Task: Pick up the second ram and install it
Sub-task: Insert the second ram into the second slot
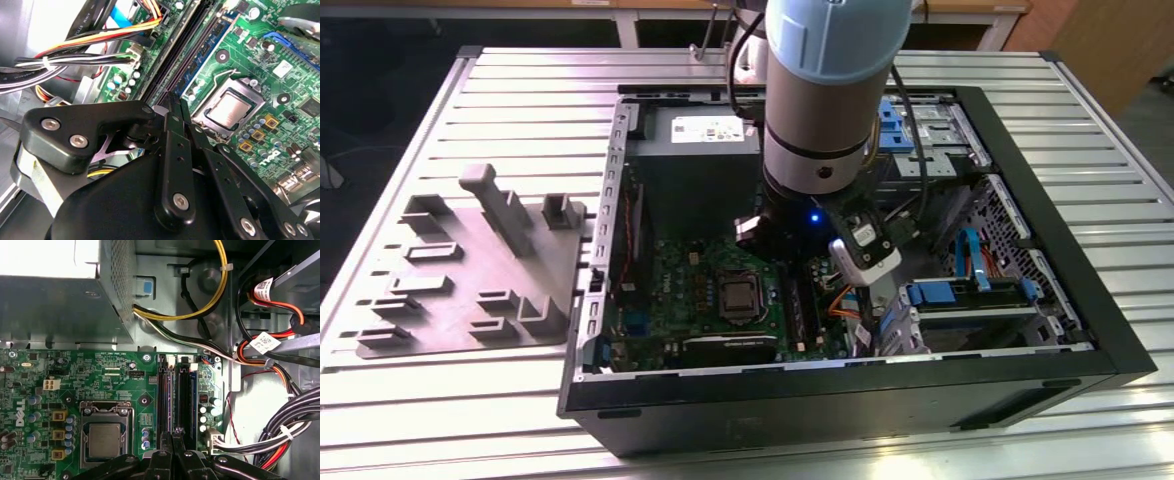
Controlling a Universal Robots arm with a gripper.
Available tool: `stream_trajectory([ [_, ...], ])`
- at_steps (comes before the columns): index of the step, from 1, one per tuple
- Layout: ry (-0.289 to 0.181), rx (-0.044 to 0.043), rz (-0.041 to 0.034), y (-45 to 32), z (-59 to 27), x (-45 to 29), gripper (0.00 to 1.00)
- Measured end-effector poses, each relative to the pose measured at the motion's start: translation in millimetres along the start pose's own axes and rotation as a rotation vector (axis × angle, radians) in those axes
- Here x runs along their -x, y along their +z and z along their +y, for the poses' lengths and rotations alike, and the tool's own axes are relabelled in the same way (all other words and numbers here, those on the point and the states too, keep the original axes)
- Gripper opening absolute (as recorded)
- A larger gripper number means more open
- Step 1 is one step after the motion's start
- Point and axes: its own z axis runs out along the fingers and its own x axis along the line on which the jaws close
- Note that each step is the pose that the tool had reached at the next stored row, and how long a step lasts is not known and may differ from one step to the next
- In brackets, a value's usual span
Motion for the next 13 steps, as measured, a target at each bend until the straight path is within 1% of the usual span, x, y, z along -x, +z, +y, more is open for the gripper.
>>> stream_trajectory([
  [2,0.000,0.0008,0.0002,0.0,0.0,0.0,0.12],
  [4,0.000,0.0050,-0.0001,0.2,0.0,0.0,0.12],
  [6,0.000,0.0061,0.0000,0.3,0.1,0.0,0.12],
  [13,0.000,0.0062,0.0000,2.1,-0.1,-0.1,0.12],
])
